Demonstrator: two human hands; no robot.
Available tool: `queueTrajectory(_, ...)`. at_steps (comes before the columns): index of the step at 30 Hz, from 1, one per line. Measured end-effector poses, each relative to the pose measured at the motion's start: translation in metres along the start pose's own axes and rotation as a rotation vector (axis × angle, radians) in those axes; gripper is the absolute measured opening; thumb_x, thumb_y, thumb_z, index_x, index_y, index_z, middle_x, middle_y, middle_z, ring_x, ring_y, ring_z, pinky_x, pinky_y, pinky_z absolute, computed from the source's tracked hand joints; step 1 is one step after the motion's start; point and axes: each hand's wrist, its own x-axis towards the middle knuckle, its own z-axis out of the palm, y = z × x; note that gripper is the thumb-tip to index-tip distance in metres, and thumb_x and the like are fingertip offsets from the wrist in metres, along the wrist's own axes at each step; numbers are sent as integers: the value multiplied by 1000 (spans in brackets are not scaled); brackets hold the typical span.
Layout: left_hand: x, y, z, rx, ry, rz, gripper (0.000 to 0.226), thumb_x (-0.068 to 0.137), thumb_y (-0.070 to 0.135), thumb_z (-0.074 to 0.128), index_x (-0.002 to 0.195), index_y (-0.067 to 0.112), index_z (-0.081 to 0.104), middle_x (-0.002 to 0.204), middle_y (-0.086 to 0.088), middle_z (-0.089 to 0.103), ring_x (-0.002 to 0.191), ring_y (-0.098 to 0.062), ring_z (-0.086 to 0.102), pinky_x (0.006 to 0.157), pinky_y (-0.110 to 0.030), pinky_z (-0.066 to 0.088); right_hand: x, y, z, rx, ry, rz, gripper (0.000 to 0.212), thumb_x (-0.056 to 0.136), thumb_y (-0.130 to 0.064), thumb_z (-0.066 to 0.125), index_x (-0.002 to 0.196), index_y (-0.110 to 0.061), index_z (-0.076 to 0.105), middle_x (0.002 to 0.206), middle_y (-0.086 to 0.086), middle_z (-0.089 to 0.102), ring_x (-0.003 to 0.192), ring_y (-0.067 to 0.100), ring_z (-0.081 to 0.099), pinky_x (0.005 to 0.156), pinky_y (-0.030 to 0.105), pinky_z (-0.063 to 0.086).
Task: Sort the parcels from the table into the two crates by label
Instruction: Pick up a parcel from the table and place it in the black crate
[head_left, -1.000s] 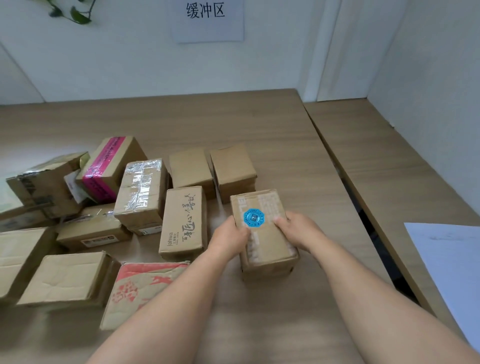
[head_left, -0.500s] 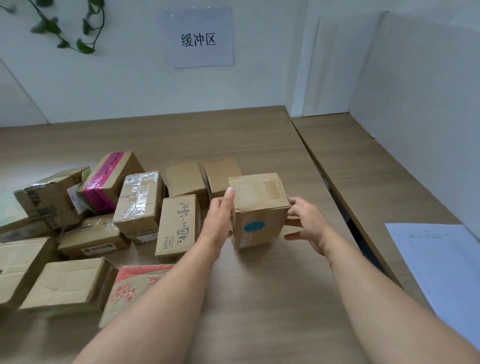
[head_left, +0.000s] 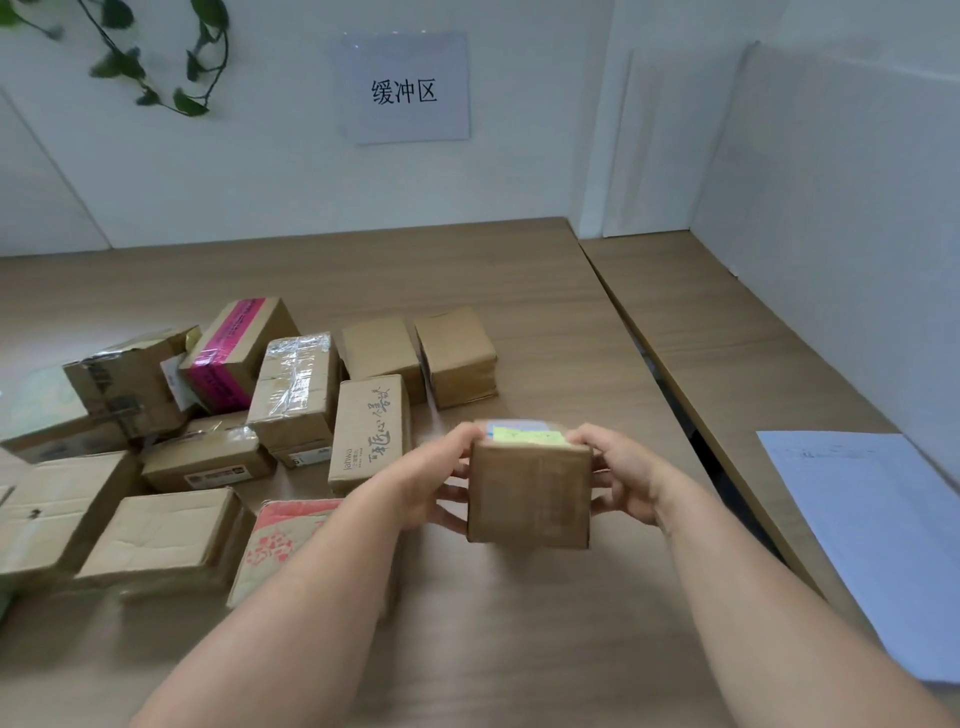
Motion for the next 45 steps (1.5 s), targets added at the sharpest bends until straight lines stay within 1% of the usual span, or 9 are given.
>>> queueTrajectory(2, -3, -6, -1, 40, -55, 19, 31, 85, 34, 58, 116, 39, 59, 119, -5, 55, 109, -33, 58, 79, -52, 57, 0, 7, 3, 41, -1, -78, 38, 94, -9, 46, 127, -25, 57, 104, 6, 66, 84, 21, 56, 67, 36, 51)
queueTrajectory(5, -8, -17, 2, -14, -28, 128, 54, 88, 14, 52, 125, 53, 45, 117, 5, 61, 110, -28, 58, 85, -47, 56, -5, 12, 8, 125, -30, -176, 65, 91, 4, 46, 135, -43, 39, 106, 5, 71, 85, 22, 60, 70, 36, 51)
queueTrajectory(8, -15, -23, 1, -37, 26, 233, 67, 89, 10, 49, 140, 50, 30, 111, 8, 63, 107, -23, 57, 88, -46, 53, -10, 15, 14, 166, -32, -265, 71, 86, 11, 51, 139, -33, 38, 107, 10, 71, 88, 22, 63, 68, 30, 54)
queueTrajectory(12, -30, -25, -11, 16, 87, 344, 68, 93, 11, 46, 145, 49, 24, 107, 9, 62, 100, -19, 59, 86, -42, 55, -13, 16, 24, 164, -88, -317, 76, 65, -5, 65, 138, -16, 47, 112, 8, 72, 92, 18, 67, 71, 28, 56)
queueTrajectory(18, -53, -39, -25, -89, 202, 403, 70, 90, 5, 45, 142, 49, 29, 103, 13, 66, 93, -15, 59, 85, -42, 56, -13, 8, 49, 19, -218, -326, 87, 44, -38, 71, 124, -56, 42, 102, -6, 73, 88, 13, 64, 86, 39, 43)
queueTrajectory(28, -110, -86, -93, 87, 371, 466, 61, 93, 25, 58, 145, 43, 29, 136, 4, 51, 114, -12, 56, 92, -35, 51, -17, 7, 109, 60, -306, -401, 86, 46, -30, 71, 127, -48, 51, 101, -1, 72, 82, 18, 62, 81, 40, 50)
queueTrajectory(36, -196, -169, -151, 181, 688, 449, 70, 85, 32, 70, 145, 37, 34, 130, 7, 53, 113, -6, 53, 89, -20, 46, -46, 12, 217, -39, -484, -388, 75, 54, -20, 67, 123, -46, 52, 98, -6, 74, 83, 16, 65, 76, 38, 50)
queueTrajectory(40, -247, -213, -179, 204, 816, 403, 72, 83, 42, 70, 145, 37, 33, 131, 9, 53, 117, -7, 51, 100, -36, 48, -62, 22, 286, -97, -584, -353, 77, 60, -19, 63, 132, -44, 49, 107, -2, 73, 86, 17, 64, 71, 33, 49)
queueTrajectory(45, -305, -272, -211, 195, 933, 340, 73, 83, 47, 69, 145, 34, 33, 134, 9, 52, 116, -5, 51, 99, -31, 46, -87, 41, 368, -174, -703, -349, 85, 52, -23, 69, 133, -41, 50, 110, 5, 72, 89, 24, 63, 75, 39, 51)
